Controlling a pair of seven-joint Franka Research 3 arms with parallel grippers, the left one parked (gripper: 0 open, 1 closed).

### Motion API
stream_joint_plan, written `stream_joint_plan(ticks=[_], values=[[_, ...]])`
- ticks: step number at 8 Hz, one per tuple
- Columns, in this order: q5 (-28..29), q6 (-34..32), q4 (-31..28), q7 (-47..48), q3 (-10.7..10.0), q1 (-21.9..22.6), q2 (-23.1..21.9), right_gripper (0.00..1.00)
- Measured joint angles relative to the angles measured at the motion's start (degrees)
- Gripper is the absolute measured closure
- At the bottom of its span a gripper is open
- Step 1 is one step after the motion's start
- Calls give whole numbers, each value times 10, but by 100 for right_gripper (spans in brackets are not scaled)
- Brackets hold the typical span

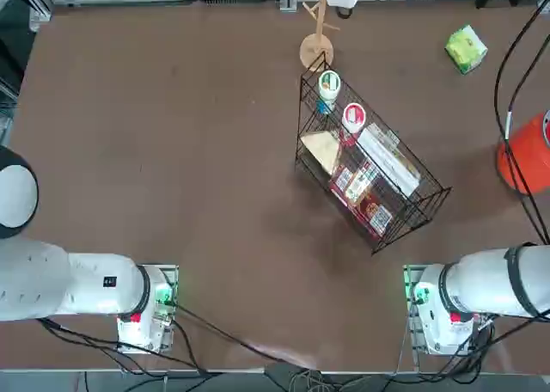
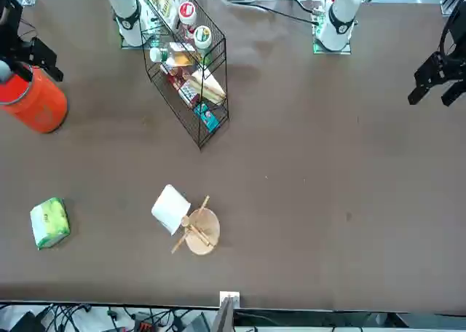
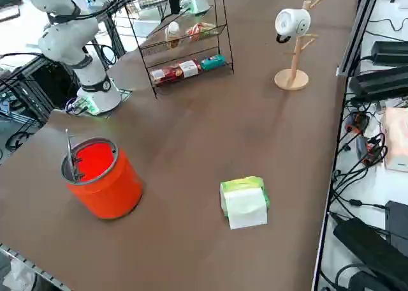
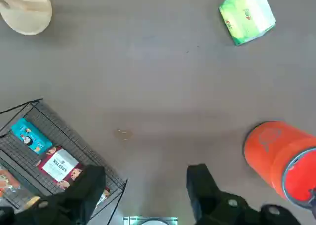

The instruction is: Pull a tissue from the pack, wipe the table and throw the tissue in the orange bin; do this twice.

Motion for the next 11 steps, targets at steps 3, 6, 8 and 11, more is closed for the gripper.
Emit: stream_joint_plan(ticks=[3,6,8,11], values=[[0,6,0,0,0,0,1,0],[-24,45,6,-3,-8,-5,32,0],[-28,120,8,-55,-17,-25,76,0],[-28,237,39,-188,-21,-77,187,0]])
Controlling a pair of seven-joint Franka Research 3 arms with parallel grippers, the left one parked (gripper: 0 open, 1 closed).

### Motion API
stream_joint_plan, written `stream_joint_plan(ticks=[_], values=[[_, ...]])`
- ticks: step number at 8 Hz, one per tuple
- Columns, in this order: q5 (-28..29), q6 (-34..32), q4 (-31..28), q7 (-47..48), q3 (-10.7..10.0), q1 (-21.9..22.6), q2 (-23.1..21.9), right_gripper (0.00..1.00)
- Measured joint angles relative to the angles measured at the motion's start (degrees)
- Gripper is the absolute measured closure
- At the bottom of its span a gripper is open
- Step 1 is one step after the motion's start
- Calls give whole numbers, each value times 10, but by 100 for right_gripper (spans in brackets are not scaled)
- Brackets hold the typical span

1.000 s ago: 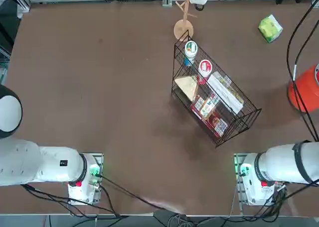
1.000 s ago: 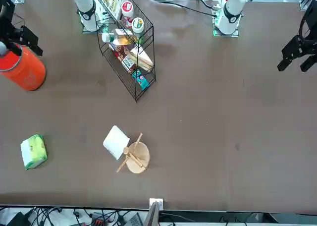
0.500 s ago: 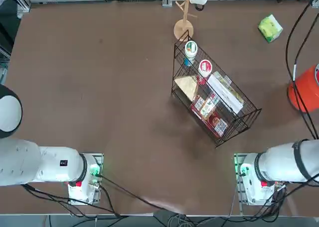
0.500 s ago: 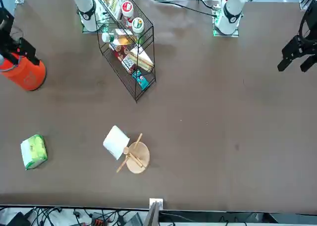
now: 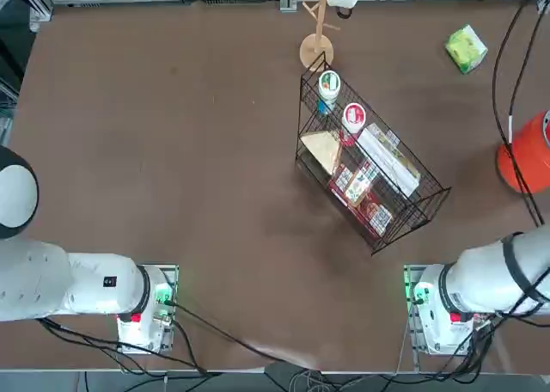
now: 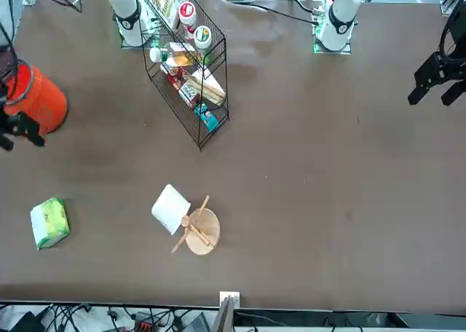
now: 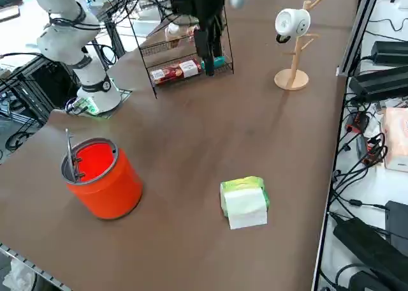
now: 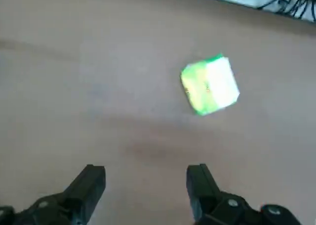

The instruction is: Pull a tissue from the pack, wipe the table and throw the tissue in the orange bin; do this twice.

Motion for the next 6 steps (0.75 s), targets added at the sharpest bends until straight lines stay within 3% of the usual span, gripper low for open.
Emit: stream_joint_plan(ticks=[6], values=[[46,165,84,-199,0,-90,183,0]])
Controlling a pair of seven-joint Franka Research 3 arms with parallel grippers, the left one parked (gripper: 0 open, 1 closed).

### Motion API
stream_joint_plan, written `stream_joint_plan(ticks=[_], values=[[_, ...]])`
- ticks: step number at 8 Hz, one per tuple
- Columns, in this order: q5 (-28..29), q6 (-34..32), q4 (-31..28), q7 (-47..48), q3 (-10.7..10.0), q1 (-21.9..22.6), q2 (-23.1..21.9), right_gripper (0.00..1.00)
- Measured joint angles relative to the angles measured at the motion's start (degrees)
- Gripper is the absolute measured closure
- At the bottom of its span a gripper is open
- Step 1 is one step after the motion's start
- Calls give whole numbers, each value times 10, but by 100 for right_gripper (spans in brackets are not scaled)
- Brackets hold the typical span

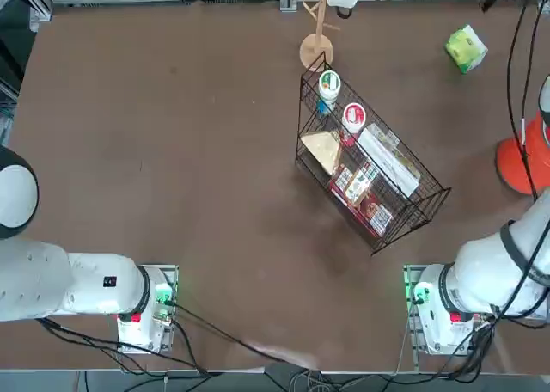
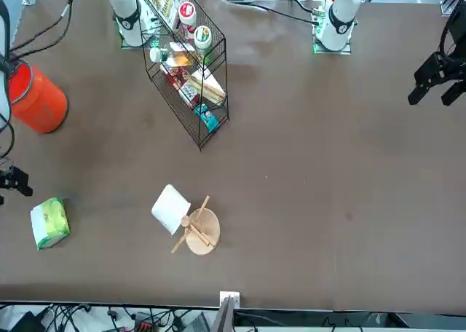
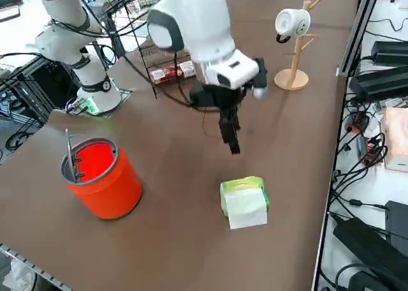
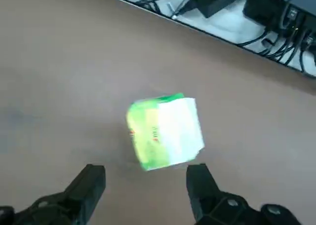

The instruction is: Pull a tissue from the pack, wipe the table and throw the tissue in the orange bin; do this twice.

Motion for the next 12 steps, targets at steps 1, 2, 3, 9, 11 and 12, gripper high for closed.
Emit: stream_joint_plan(ticks=[1,2,3,9,11,12], values=[[1,26,20,-41,1,-12,33,0],[5,58,41,-73,3,-20,69,0],[10,90,60,-90,3,-24,101,0],[10,163,84,-104,4,-32,189,0],[15,163,84,-104,5,-32,194,1],[23,163,84,-105,6,-32,195,1]])
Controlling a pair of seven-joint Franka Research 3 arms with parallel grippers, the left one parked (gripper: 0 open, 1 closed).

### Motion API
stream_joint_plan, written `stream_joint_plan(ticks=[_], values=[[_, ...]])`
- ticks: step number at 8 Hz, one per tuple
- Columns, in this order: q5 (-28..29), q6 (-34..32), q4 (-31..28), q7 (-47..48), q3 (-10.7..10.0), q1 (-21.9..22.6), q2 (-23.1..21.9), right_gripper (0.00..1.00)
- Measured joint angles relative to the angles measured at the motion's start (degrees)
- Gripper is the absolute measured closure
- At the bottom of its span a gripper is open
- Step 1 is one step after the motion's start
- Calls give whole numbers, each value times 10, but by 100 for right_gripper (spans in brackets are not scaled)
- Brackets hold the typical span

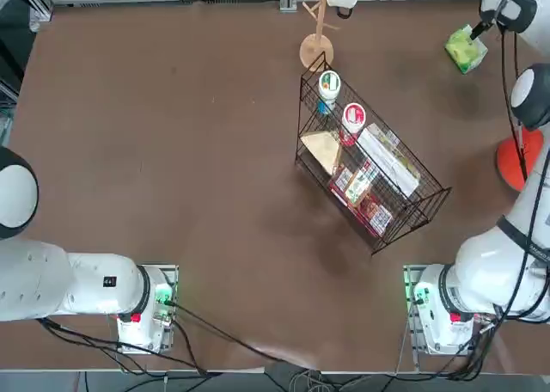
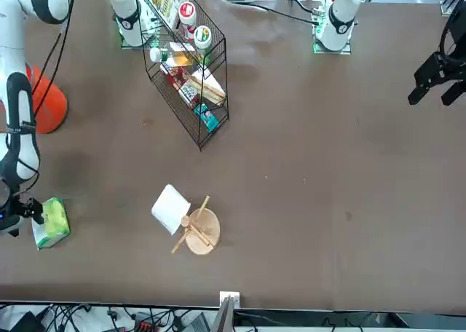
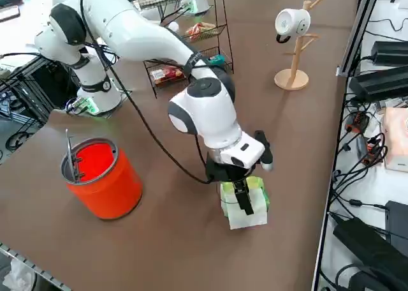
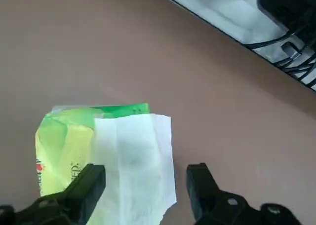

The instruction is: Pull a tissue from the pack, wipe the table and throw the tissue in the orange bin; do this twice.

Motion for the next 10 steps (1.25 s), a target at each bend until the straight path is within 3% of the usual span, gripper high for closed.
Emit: stream_joint_plan(ticks=[7,10], values=[[6,0,0,-1,3,-1,11,17],[6,-1,0,-2,4,-1,11,44]])
